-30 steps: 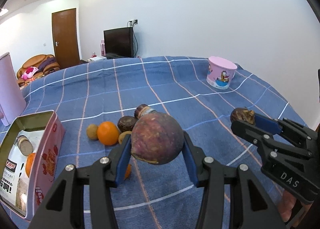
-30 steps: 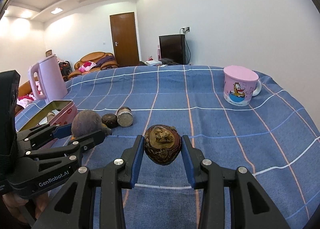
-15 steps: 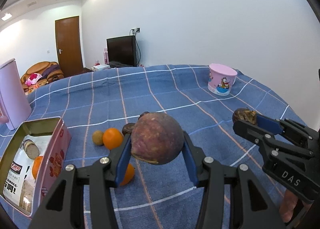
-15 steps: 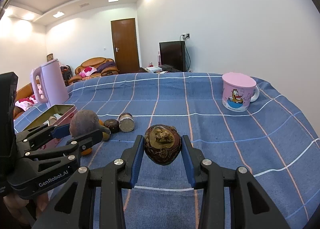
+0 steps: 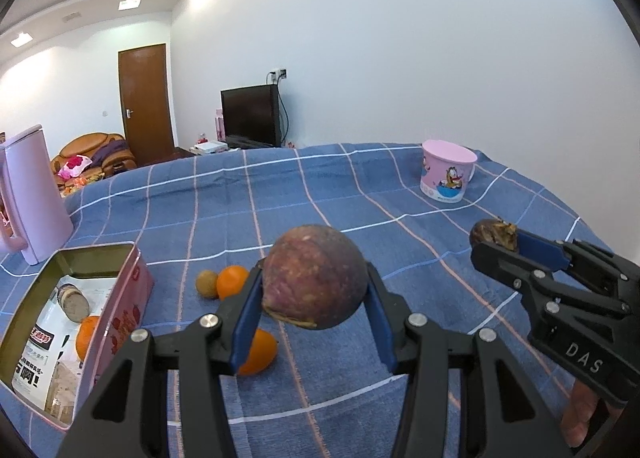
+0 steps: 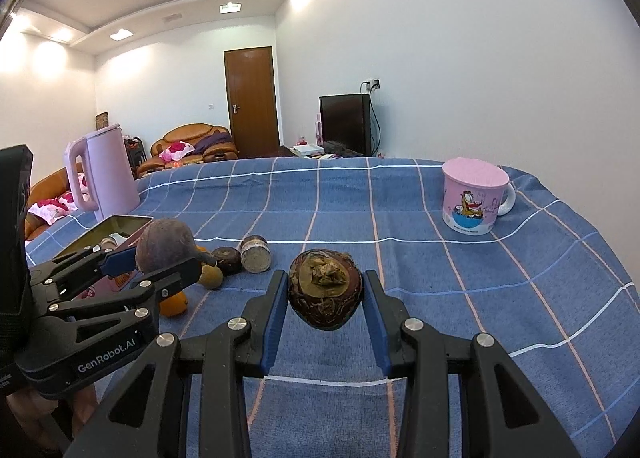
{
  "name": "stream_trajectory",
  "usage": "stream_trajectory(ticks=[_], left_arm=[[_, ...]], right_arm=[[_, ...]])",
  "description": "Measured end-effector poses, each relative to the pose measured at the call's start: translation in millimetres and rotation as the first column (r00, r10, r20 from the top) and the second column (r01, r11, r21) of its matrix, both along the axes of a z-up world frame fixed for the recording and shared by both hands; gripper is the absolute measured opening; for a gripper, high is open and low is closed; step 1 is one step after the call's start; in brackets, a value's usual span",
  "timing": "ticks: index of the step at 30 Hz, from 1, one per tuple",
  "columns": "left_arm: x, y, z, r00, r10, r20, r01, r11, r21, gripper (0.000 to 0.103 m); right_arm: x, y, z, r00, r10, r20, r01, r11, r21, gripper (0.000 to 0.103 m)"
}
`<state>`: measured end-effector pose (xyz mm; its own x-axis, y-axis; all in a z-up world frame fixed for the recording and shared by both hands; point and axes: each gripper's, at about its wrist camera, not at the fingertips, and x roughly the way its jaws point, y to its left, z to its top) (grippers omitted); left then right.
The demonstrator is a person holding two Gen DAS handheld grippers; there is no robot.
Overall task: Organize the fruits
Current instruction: 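Lift the purple fruit and brown fruit off the table with both tools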
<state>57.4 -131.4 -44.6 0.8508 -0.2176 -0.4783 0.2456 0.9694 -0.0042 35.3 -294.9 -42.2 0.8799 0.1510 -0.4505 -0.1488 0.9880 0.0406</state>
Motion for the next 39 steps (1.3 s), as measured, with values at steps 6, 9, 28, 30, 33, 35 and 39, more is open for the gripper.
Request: stream_trajectory(ticks=[6,9,28,30,33,35,39], left_arm=[[-4.1,0.9,1.6,1.000,0.012,0.023,-0.012,1.000,0.002,0.051],[-8.1,1.5,2.8,0.999,0.018,0.040,-0.019,1.000,0.005,0.051],[-20.4,10.5,9.5,0.994,0.051,0.098,-0.052,0.999,0.004,0.051],[-21.6,11.5,9.6,0.993,0.056,0.103,-0.057,0.998,0.002,0.051],[-22.4,13.4,9.9,0.992,0.066,0.109,-0.067,0.998,0.000,0.051],[-23.2,15.3,10.1,0.991,0.075,0.113,-0.075,0.997,-0.002,0.051],[-22.8,19.5,10.4,0.990,0.083,0.112,-0.083,0.997,-0.005,0.051]], right_arm=[[-1.7,0.3,1.6,1.000,0.000,0.016,0.000,1.000,-0.003,0.039],[-4.7,1.4,3.0,0.999,0.002,0.032,-0.001,1.000,-0.008,0.039],[-19.6,6.5,9.5,0.993,0.014,0.120,-0.010,0.999,-0.031,0.039],[-20.5,6.7,10.0,0.992,0.015,0.127,-0.011,0.999,-0.032,0.039],[-21.9,7.3,10.6,0.991,0.015,0.136,-0.011,0.999,-0.036,0.039],[-22.5,8.4,11.1,0.990,0.015,0.140,-0.010,0.999,-0.039,0.039],[-22.4,11.5,11.4,0.990,0.022,0.141,-0.017,0.999,-0.040,0.039]])
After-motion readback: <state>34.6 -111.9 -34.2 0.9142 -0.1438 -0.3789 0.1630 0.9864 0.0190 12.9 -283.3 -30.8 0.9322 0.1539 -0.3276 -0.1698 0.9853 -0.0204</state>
